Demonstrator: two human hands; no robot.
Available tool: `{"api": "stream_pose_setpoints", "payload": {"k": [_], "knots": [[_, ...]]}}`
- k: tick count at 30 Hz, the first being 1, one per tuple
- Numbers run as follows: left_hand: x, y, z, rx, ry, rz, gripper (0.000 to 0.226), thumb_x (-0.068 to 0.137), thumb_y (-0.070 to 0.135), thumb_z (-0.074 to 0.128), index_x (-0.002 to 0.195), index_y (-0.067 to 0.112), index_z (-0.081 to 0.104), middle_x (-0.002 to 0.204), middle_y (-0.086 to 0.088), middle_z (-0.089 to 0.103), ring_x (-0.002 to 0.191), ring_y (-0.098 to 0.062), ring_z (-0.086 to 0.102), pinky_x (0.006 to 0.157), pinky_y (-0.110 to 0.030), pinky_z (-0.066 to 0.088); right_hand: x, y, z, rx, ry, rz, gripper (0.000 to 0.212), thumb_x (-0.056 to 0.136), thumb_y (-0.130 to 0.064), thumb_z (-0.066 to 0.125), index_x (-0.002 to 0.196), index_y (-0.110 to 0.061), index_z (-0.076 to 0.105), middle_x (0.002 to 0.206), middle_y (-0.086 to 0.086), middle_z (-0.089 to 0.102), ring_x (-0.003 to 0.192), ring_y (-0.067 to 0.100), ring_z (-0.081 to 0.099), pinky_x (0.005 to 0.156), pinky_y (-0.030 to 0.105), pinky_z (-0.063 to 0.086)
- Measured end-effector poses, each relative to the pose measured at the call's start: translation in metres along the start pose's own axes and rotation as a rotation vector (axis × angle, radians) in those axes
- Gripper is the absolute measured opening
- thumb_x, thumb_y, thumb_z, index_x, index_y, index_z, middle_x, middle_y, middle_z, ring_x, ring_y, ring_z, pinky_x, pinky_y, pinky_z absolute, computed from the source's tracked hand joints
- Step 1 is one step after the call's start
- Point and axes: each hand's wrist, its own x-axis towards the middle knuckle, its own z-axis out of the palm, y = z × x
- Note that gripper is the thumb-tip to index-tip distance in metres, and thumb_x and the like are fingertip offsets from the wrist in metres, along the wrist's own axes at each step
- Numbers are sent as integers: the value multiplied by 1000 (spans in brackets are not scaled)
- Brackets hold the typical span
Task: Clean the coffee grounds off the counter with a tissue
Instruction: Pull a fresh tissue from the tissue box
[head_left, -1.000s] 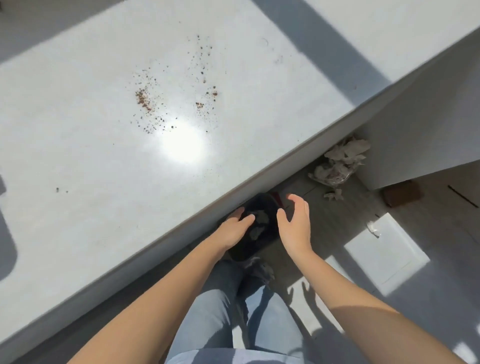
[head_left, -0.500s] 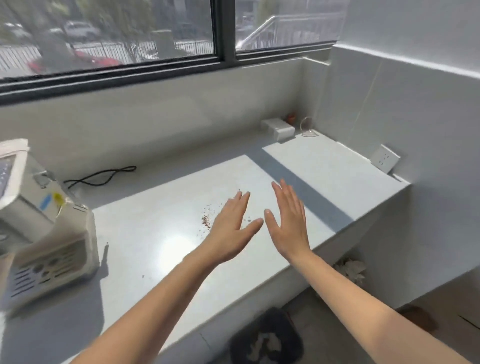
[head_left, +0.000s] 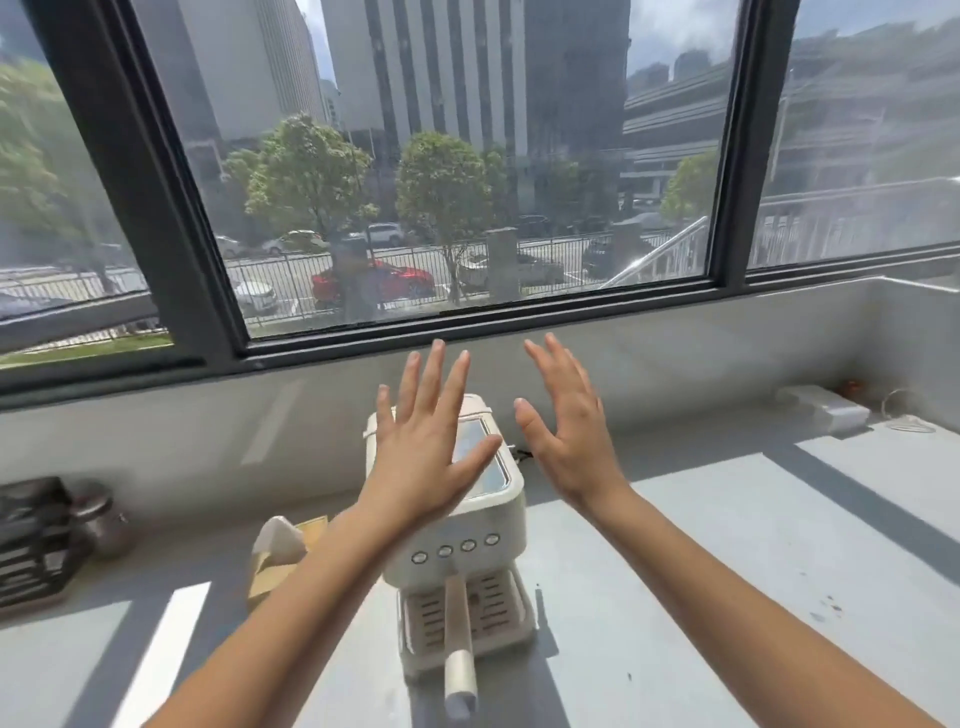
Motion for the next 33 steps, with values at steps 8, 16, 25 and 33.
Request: {"api": "stream_pose_setpoints", "payload": {"k": [8,16,25,33], "knots": [[-50,-171,-32,36,-134,-328,82,90,52,46,150,28,-4,159,4,-18,145,-17,-17,115,-48,-6,14,-71,168,371,-274,-16,44,94,-12,55,137,-11,44,144,5,45,134,17,40,110,35,34],[-97,-286,7,-309,-201,-680,78,89,42,55,150,11,16,160,-11,1,147,-22,0,116,-31,4,11,-61,298,457,-565,467,31,94,-8,49,122,-8,63,131,1,54,122,9,47,94,17,34],[-86,-351,74,-263,-449,-705,68,63,48,47,121,13,49,122,-6,56,119,-23,52,94,-29,41,-7,-17,379,193,-891,562,35,91,-12,45,120,-17,65,156,7,19,144,23,21,113,33,29],[-89,-366,98,-417,-126,-760,25,87,23,61,66,32,51,69,9,63,73,-17,64,73,-32,48,2,-14,397,485,-883,780,27,91,-4,49,109,8,64,75,6,56,66,17,48,58,22,36]]}}
